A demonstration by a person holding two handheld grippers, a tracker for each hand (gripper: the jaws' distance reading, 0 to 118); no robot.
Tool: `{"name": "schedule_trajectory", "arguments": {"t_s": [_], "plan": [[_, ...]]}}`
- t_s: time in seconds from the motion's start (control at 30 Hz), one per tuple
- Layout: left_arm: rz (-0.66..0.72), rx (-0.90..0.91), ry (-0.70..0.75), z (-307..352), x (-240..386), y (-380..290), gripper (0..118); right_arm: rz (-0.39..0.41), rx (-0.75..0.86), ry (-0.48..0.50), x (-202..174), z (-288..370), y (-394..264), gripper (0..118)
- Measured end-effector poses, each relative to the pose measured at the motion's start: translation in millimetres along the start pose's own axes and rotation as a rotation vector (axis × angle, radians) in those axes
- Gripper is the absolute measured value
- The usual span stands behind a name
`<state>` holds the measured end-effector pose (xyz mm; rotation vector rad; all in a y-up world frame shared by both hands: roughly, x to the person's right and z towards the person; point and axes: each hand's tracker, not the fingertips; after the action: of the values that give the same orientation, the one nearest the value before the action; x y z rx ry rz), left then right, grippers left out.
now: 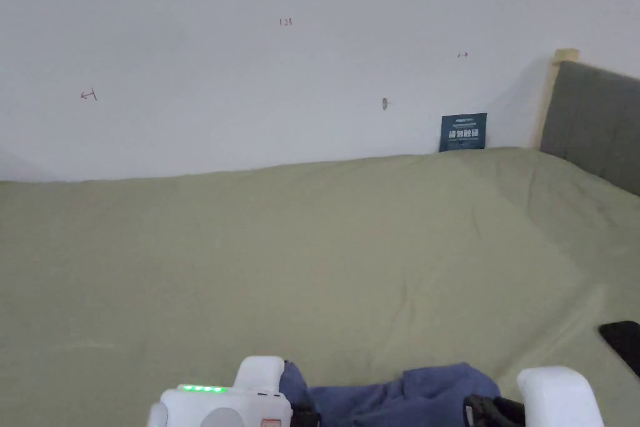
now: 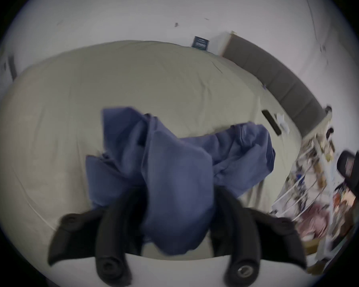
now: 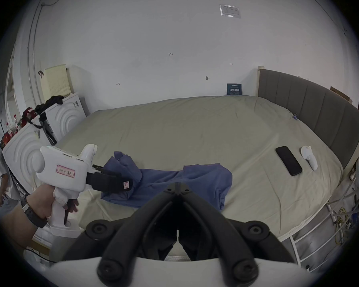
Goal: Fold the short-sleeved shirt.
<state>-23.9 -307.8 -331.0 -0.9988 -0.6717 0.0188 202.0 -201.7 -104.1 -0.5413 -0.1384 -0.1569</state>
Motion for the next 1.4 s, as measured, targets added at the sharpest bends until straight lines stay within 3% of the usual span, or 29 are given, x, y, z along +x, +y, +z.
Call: {"name": "schedule_trajectory", "arguments": {"t_s": [0.03,0.1,0.23,0.27,0.3,0.33,0.4,0.5,0.6,0.73,0.8,0.87,1.0,1.1,1.23,1.4], "plan": [[0.057,0.018,-0.018,0,-4,-2,72,0.003,-0.002,0.0,0,0,-1,1],[0.119,0.066,-0.089,17,-8,-3,72,-0.006,-0.009,0.009,1,-1,-3,1],[0.05,0.188,-0.136,67,-11,1,68,-0.009,-0.021,0.025,-4,-7,-6,1],[0.048,0.222,-0.159,77,-15,2,43,-0.009,-0.025,0.032,-6,-10,-6,1],[0.068,0.254,-0.161,83,-22,2,4,-0.009,-0.032,0.046,-8,-11,-7,1],[0.112,0.276,-0.148,88,-24,1,0,-0.01,-0.037,0.057,-11,-12,-7,1],[0.203,0.323,-0.091,81,-44,0,0,-0.002,-0.039,0.072,-16,-11,-8,1],[0.291,0.252,-0.109,51,-70,2,0,0.006,-0.036,0.098,-18,-4,-9,1],[0.255,0.238,-0.083,27,-53,4,0,0.007,-0.024,0.09,-15,2,-8,1],[0.219,0.174,-0.217,-14,-8,-2,0,-0.002,0.006,0.058,-6,11,-2,1],[0.178,0.094,-0.164,-41,14,-9,0,-0.007,0.024,0.043,-2,17,2,1],[0.232,0.073,-0.164,-59,24,-17,0,-0.005,0.036,0.032,1,23,5,1],[0.294,0.147,-0.321,-59,50,-31,0,0.001,0.05,0.021,4,29,9,1],[0.264,0.085,-0.273,-84,54,-37,0,0.008,0.052,0.016,2,28,10,1],[0.426,0.093,-0.383,-85,44,-42,0,0.011,0.058,0.036,-2,29,10,1],[0.26,0.152,-0.365,-21,13,-21,0,0.02,0.033,0.037,-1,19,14,1]]}}
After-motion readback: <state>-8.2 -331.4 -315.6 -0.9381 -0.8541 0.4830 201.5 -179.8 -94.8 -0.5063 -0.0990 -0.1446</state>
